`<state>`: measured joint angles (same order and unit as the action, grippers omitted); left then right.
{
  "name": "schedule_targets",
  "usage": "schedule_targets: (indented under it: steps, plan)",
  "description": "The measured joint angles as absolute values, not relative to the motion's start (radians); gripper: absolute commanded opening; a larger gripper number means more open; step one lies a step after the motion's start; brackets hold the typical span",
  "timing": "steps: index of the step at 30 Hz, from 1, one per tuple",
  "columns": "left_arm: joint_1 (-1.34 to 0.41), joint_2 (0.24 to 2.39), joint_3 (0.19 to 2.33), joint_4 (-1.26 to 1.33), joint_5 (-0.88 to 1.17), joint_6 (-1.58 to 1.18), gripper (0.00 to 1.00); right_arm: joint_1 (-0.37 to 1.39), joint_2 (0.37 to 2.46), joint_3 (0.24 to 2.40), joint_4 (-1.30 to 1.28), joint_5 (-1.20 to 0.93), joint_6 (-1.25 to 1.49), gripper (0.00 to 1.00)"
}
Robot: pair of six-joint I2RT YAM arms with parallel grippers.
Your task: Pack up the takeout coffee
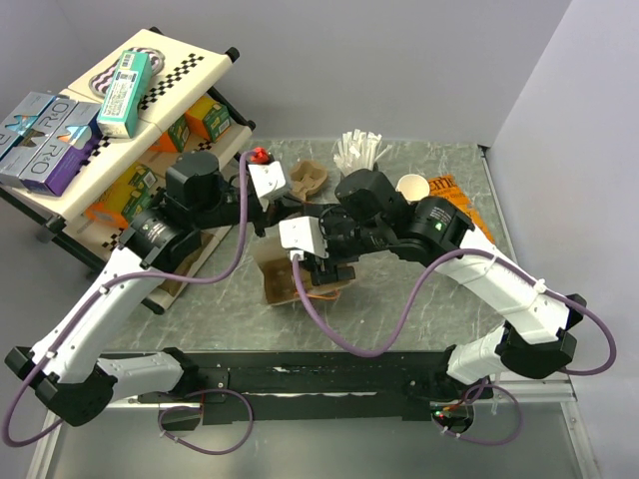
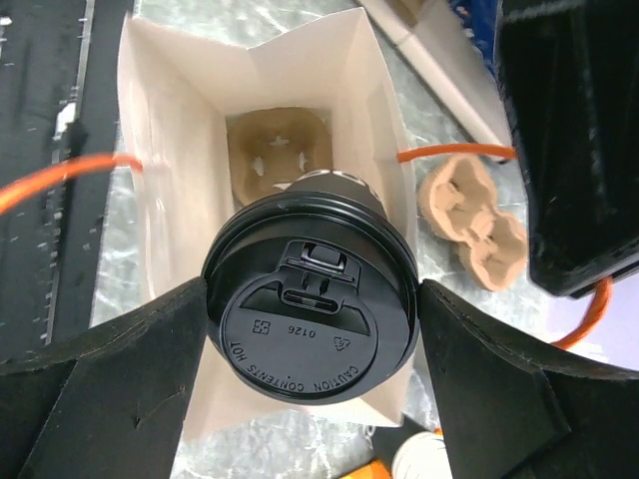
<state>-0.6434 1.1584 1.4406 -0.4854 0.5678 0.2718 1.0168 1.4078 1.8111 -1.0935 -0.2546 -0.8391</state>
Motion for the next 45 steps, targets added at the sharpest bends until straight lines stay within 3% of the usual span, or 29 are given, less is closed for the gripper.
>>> schedule_targets:
  steps: [9,18,31,45]
  plan:
    - [-0.669,1.140,1.453,-0.486,0.509,0.439,0.01,1.019,1.409,1.729,-0.992,-0.179,-0.846,0.00]
    - [-0.710,1.088,1.249,-0.450,0.501,0.423,0.01,1.021,1.390,1.529,-0.962,-0.184,-0.844,0.00]
    - [-0.743,1.081,1.275,-0.364,0.488,0.205,0.01,1.195,1.328,1.380,-0.878,-0.075,-0.895,0.00]
    - [-0.744,1.037,1.176,-0.289,0.534,-0.035,0.01,1.231,1.326,1.310,-0.783,0.100,-0.936,0.00]
